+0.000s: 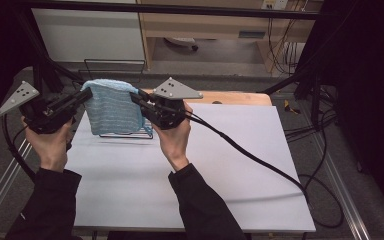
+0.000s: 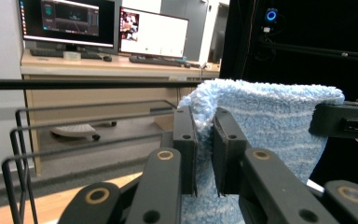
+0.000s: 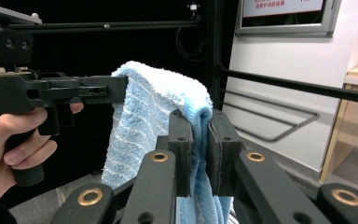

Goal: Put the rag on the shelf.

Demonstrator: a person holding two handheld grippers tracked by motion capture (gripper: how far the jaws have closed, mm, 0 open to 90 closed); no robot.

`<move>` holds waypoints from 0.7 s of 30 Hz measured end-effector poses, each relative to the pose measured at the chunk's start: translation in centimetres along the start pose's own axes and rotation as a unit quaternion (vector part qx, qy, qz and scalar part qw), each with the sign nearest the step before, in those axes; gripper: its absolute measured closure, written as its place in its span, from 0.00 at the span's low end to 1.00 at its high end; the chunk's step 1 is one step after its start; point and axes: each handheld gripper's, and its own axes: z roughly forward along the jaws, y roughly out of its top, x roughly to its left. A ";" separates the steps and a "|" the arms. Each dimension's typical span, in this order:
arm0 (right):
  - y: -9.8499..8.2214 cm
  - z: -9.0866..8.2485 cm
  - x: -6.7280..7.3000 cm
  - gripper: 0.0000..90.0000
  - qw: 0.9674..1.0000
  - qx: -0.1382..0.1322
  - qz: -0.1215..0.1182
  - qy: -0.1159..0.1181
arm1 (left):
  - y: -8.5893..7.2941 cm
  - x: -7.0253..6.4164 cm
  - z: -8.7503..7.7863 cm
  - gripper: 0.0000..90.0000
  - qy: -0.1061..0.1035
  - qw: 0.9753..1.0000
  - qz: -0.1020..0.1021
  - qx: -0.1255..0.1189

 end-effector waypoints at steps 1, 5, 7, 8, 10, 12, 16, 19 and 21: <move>0.2 0.1 0.0 0.91 1.000 -0.001 -0.001 -0.001 | 0.2 0.1 0.0 0.90 -0.001 1.000 0.001 -0.003; 1.0 0.6 0.1 0.91 1.000 -0.009 -0.007 -0.004 | 0.9 0.5 0.0 0.90 0.000 1.000 -0.001 -0.010; 1.4 0.9 0.0 0.91 1.000 -0.011 -0.009 -0.006 | 1.3 0.7 0.0 0.90 0.003 1.000 0.000 -0.014; 1.6 1.0 0.0 0.91 1.000 -0.013 -0.010 -0.007 | 1.5 0.8 -0.1 0.90 0.005 1.000 0.001 -0.015; 2.0 1.4 0.0 0.91 1.000 -0.016 -0.012 -0.008 | 1.9 0.9 0.0 0.90 0.009 1.000 0.002 -0.019; 2.4 1.7 0.1 0.91 1.000 -0.016 -0.012 -0.009 | 2.4 1.2 0.1 0.90 0.012 1.000 0.003 -0.022; 3.4 2.5 0.0 0.91 0.999 -0.024 -0.017 -0.013 | 3.5 1.6 0.1 0.90 0.016 0.999 0.006 -0.030; 4.1 2.9 -0.1 0.91 0.999 -0.030 -0.015 -0.015 | 4.1 1.8 0.1 0.90 0.017 0.999 0.007 -0.037; 4.5 3.1 -0.1 0.91 0.999 -0.034 -0.017 -0.017 | 4.5 1.8 0.2 0.90 0.017 0.999 0.007 -0.040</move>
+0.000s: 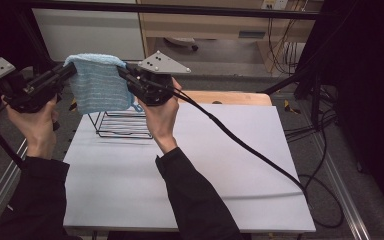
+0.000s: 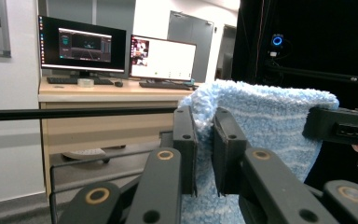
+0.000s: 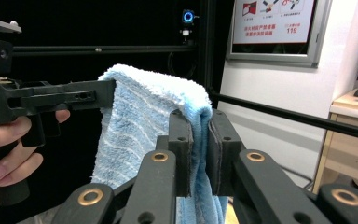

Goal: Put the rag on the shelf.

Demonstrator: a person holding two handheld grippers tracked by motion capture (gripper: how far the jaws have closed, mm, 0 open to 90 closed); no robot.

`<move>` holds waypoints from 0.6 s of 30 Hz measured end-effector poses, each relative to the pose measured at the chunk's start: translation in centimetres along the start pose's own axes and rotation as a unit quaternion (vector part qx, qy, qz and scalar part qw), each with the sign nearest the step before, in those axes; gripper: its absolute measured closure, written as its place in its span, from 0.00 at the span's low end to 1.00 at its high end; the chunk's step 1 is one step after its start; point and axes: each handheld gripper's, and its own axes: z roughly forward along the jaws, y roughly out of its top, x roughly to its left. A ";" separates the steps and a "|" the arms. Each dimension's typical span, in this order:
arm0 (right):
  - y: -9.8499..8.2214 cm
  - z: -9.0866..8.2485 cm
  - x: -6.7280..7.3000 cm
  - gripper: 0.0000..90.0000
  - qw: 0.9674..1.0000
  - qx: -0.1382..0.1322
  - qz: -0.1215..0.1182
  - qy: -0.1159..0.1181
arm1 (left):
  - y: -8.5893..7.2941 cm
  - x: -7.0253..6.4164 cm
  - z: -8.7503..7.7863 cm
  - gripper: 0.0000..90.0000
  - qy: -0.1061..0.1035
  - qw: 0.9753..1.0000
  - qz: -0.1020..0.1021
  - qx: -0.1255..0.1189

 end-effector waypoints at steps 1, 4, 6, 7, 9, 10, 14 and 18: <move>0.2 0.1 0.0 0.91 1.000 -0.002 -0.001 -0.001 | 0.2 0.0 0.1 0.90 0.001 1.000 0.000 0.000; 0.6 0.4 -0.1 0.91 1.000 -0.005 -0.003 -0.004 | 0.7 0.2 0.3 0.90 0.003 1.000 0.000 -0.002; 0.9 0.6 -0.1 0.91 1.000 -0.008 -0.002 -0.004 | 1.0 0.4 0.4 0.90 0.003 1.000 -0.001 -0.005; 1.0 0.7 -0.1 0.91 1.000 -0.010 -0.002 -0.004 | 1.2 0.5 0.5 0.90 0.003 1.000 -0.003 -0.006; 1.4 0.9 -0.2 0.91 1.000 -0.012 -0.005 -0.005 | 1.5 0.7 0.7 0.90 0.004 1.000 -0.003 -0.009; 1.6 1.0 -0.2 0.91 1.000 -0.013 -0.007 -0.006 | 1.7 0.7 0.8 0.90 0.005 1.000 -0.003 -0.010; 2.4 1.4 -0.3 0.91 1.000 -0.015 -0.014 -0.010 | 2.2 1.0 1.1 0.90 0.006 1.000 -0.005 -0.015; 3.1 1.8 -0.3 0.91 1.000 -0.018 -0.019 -0.010 | 2.7 1.4 1.3 0.90 0.008 1.000 -0.009 -0.021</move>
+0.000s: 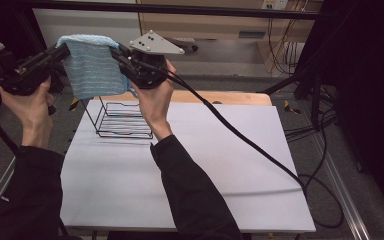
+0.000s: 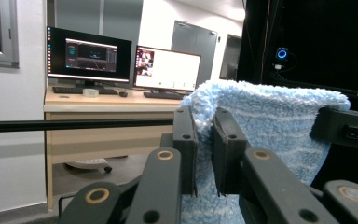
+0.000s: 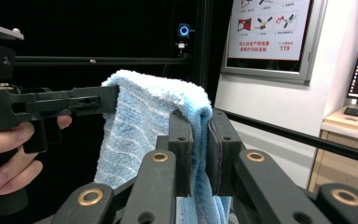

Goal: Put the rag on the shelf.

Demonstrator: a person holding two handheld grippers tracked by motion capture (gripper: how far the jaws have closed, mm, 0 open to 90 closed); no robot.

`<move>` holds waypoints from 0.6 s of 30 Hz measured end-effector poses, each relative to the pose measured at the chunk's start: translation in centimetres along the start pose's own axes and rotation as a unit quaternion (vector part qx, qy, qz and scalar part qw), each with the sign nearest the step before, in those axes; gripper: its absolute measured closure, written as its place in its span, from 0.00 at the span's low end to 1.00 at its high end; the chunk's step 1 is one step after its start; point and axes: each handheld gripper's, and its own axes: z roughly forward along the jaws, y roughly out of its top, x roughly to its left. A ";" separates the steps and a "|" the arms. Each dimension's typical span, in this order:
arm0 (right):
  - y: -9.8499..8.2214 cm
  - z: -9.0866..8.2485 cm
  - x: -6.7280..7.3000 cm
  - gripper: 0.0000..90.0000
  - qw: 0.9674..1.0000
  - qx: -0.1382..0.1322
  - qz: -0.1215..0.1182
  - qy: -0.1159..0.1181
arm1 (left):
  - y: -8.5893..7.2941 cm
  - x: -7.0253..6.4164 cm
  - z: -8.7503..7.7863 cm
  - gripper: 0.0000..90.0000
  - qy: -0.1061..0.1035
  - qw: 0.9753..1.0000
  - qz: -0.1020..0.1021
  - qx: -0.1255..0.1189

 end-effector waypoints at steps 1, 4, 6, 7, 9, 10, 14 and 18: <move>0.2 0.1 0.0 0.91 1.000 0.000 0.000 0.000 | 0.1 0.1 0.0 0.90 0.000 1.000 -0.001 -0.002; 0.7 0.4 0.1 0.91 1.000 -0.003 -0.003 0.000 | 0.5 0.3 0.2 0.90 0.002 1.000 -0.002 -0.006; 1.0 0.6 0.1 0.91 1.000 -0.004 -0.011 -0.002 | 0.7 0.4 0.3 0.90 0.003 1.000 -0.002 -0.010; 1.2 0.7 0.1 0.91 1.000 -0.004 -0.013 -0.002 | 0.8 0.5 0.4 0.90 0.004 1.000 -0.002 -0.011; 1.5 0.9 0.0 0.91 1.000 -0.005 -0.013 -0.004 | 1.0 0.6 0.6 0.90 0.005 1.000 -0.003 -0.014; 1.6 1.0 -0.1 0.91 1.000 -0.005 -0.013 -0.004 | 1.1 0.6 0.7 0.90 0.006 1.000 -0.005 -0.017; 2.2 1.6 -0.3 0.91 1.000 -0.009 -0.013 -0.005 | 1.5 0.9 1.1 0.90 0.010 1.000 -0.007 -0.023; 2.6 2.1 -0.7 0.91 1.000 -0.010 -0.017 -0.006 | 1.7 1.3 1.7 0.90 0.013 1.000 -0.013 -0.025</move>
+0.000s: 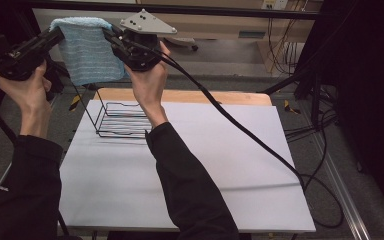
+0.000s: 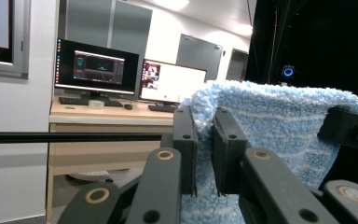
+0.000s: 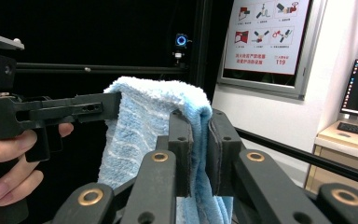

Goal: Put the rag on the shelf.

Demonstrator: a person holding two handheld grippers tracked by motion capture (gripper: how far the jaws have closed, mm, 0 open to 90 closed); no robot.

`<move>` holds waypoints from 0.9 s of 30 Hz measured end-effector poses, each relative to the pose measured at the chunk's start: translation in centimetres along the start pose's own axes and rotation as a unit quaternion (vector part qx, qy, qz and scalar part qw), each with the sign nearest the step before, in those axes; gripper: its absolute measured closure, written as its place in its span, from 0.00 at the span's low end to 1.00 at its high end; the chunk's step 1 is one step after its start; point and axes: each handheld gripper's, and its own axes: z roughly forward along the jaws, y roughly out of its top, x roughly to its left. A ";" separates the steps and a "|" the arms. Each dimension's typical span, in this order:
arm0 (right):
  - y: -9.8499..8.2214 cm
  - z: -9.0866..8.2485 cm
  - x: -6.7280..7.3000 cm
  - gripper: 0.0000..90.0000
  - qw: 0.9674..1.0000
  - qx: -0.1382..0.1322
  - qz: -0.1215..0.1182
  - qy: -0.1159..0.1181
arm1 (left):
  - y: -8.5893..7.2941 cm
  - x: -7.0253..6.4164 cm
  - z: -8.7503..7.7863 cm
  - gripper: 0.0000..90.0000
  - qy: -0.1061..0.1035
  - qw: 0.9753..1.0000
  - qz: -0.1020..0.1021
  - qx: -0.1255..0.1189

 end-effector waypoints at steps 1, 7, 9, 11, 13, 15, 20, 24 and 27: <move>0.1 0.1 -0.1 0.91 1.000 -0.001 0.000 -0.001 | 0.0 0.1 0.1 0.90 0.001 1.000 0.000 -0.001; 0.2 0.8 -0.7 0.91 1.000 -0.003 0.008 0.000 | 0.3 0.5 0.9 0.90 0.005 1.000 0.004 -0.001; 0.1 1.1 -1.0 0.91 1.000 -0.002 0.012 -0.001 | 0.3 0.6 1.3 0.90 0.010 1.000 0.008 0.005; -0.1 1.5 -1.3 0.91 1.000 0.001 0.018 -0.002 | 0.3 0.8 1.7 0.90 0.016 1.000 0.008 0.009; -0.4 1.8 -1.6 0.91 1.000 0.004 0.021 -0.004 | 0.3 1.0 2.1 0.90 0.020 1.000 0.009 0.013; -0.6 2.1 -1.8 0.91 1.000 0.008 0.021 -0.008 | 0.1 1.2 2.4 0.90 0.022 1.000 0.009 0.018; -1.3 2.8 -2.2 0.91 0.999 0.020 0.024 -0.016 | -0.6 2.1 3.3 0.90 0.024 0.999 0.002 0.029; -1.7 3.3 -2.4 0.91 0.999 0.033 0.023 -0.021 | -1.3 2.6 3.9 0.90 0.028 0.999 0.004 0.039; -2.0 3.6 -2.6 0.91 0.999 0.040 0.023 -0.024 | -1.6 2.9 4.4 0.90 0.029 0.999 0.001 0.045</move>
